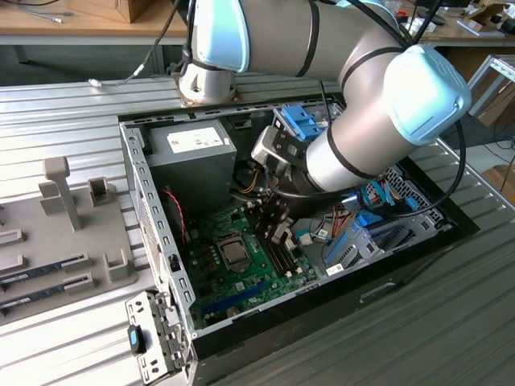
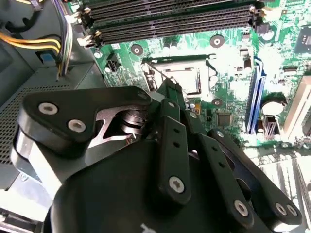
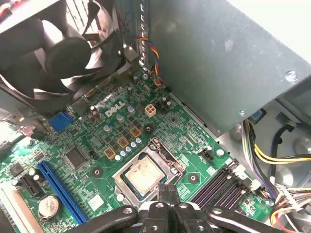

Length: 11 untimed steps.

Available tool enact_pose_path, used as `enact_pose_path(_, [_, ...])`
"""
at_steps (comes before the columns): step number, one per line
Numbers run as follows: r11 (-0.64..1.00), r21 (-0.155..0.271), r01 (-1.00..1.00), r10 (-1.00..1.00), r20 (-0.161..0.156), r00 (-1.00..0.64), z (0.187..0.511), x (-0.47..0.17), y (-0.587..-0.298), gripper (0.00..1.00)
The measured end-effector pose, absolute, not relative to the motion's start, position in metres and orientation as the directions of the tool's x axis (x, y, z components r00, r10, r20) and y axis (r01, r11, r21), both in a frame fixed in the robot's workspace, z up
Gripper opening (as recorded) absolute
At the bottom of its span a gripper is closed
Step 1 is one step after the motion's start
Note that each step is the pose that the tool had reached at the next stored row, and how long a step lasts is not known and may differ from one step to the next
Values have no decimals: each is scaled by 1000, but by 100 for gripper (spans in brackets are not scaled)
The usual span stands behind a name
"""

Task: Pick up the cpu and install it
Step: 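Install the first cpu locking lever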

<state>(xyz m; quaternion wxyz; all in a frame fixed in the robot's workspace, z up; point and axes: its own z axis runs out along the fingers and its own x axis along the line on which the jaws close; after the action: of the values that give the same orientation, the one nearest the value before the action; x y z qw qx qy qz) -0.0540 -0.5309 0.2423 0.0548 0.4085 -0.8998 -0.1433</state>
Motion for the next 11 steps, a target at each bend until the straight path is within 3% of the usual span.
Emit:
enact_pose_path(9, [625,303,-720,-751,-19,-660,263,-54,-531,11])
enact_pose_path(11, [625,280,-729,-751,-39,-659,264,-54,-531,11])
